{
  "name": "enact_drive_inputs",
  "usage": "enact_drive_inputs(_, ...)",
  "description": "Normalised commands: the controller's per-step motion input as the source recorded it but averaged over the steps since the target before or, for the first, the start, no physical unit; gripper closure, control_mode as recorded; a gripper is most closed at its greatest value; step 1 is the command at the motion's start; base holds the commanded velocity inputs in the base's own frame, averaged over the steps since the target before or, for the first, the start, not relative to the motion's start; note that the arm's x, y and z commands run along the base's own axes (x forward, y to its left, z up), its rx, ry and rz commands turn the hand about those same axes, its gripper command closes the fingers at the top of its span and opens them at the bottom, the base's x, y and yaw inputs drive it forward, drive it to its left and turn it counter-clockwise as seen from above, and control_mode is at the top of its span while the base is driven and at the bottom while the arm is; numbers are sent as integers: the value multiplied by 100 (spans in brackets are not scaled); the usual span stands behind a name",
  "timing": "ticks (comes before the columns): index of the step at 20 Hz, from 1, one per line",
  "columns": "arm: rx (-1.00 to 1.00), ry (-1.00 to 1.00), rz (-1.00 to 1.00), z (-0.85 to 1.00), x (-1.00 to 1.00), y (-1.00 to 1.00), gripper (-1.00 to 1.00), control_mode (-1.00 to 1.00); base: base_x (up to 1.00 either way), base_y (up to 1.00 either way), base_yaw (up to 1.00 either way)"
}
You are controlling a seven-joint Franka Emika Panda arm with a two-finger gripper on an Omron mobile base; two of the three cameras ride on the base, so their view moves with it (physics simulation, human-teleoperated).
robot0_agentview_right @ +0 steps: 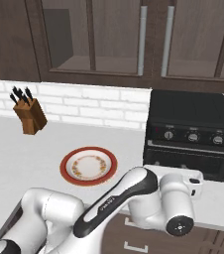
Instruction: Pick up the kebab skewer and baguette bread, and place them inside the toaster oven. Close the toaster oven door and start by setting the timer.
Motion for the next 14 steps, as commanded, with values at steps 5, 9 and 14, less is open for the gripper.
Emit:
enact_drive_inputs(5,0,-9,0,22,0,2,-100,-100,0,0,0)
enact_drive_inputs(9,0,-6,0,39,0,0,-100,-100,0,0,0)
enact_drive_inputs(14,0,-4,0,15,3,12,-100,-100,0,0,0)
